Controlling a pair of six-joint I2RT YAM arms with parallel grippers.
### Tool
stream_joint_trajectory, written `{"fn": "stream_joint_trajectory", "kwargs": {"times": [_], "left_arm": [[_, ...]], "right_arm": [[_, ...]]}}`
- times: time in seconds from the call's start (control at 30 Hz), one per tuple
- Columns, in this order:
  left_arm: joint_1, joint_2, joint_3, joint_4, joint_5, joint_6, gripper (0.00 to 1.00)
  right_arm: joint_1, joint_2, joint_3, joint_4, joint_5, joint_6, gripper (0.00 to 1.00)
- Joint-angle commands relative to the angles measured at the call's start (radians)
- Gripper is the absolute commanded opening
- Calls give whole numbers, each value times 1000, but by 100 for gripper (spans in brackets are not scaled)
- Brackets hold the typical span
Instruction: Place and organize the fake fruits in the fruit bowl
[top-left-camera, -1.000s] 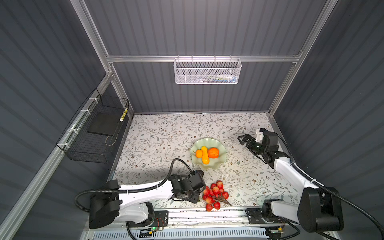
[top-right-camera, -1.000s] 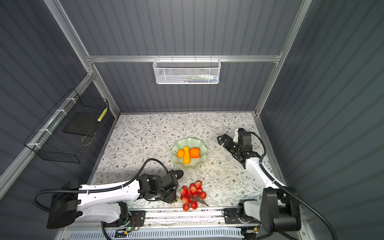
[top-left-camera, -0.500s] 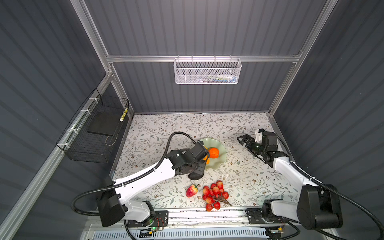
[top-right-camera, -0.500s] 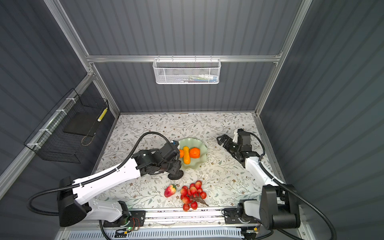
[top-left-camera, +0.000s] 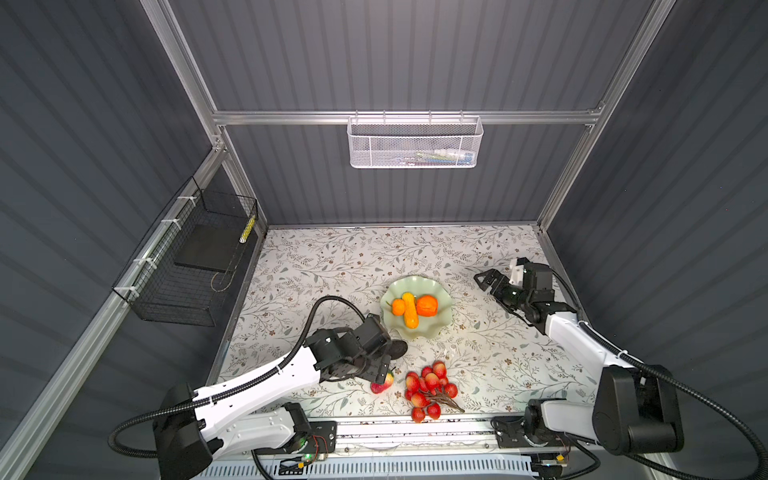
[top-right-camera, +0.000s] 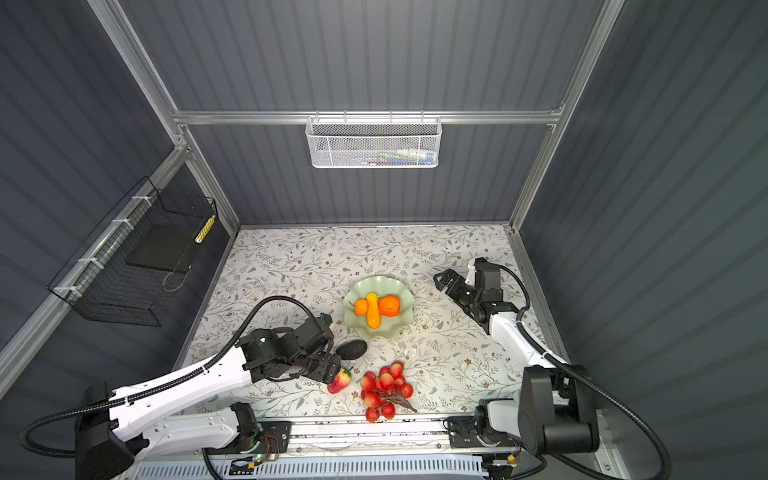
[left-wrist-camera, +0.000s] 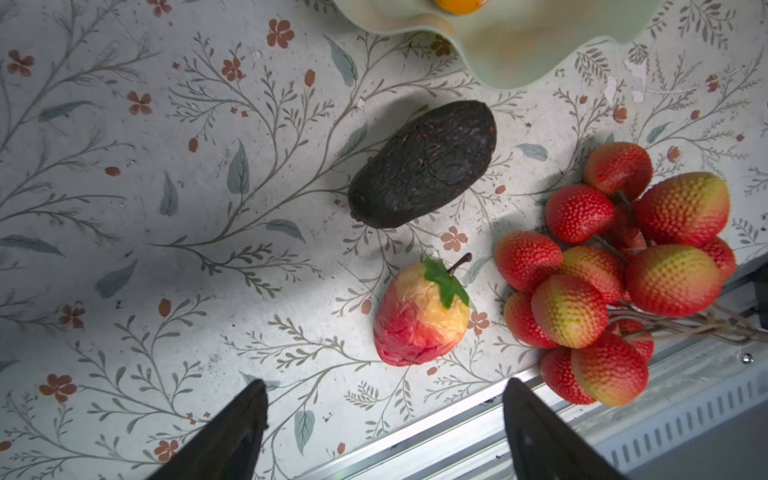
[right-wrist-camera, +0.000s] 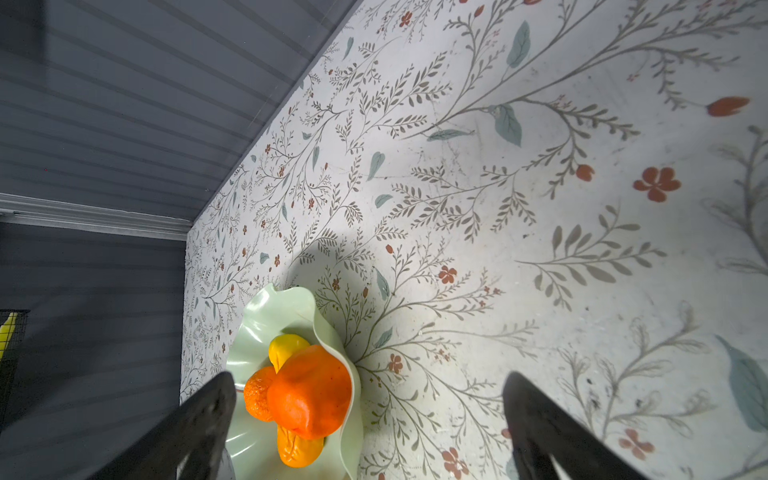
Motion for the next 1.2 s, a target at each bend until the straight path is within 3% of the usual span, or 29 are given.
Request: {"fn": "stream_joint_trajectory", "kwargs": {"times": [0.0,0.47,0.57,0.83,1.03,1.17], "left_arm": [[-40,55,-19,25,19,7,90],[-52,254,-81,203,36,18,89],[-52,298,-81,237,36,18,82],[-52,324,-75,230,56,5,51],[-51,177,1,132,-5,14,45],[-7,213,192,124,-45,158,45]], "right_arm": [[-4,-1,16,20,-13,9,99],[-4,-20,12,3,-3,4,99],[-4,-15,12,10,-9,9,99],[-3,-21,11,7,-4,5,99],[-4,-7,12,20,-15,15,99],[-5,-6,25,10,-23,11,99]]}}
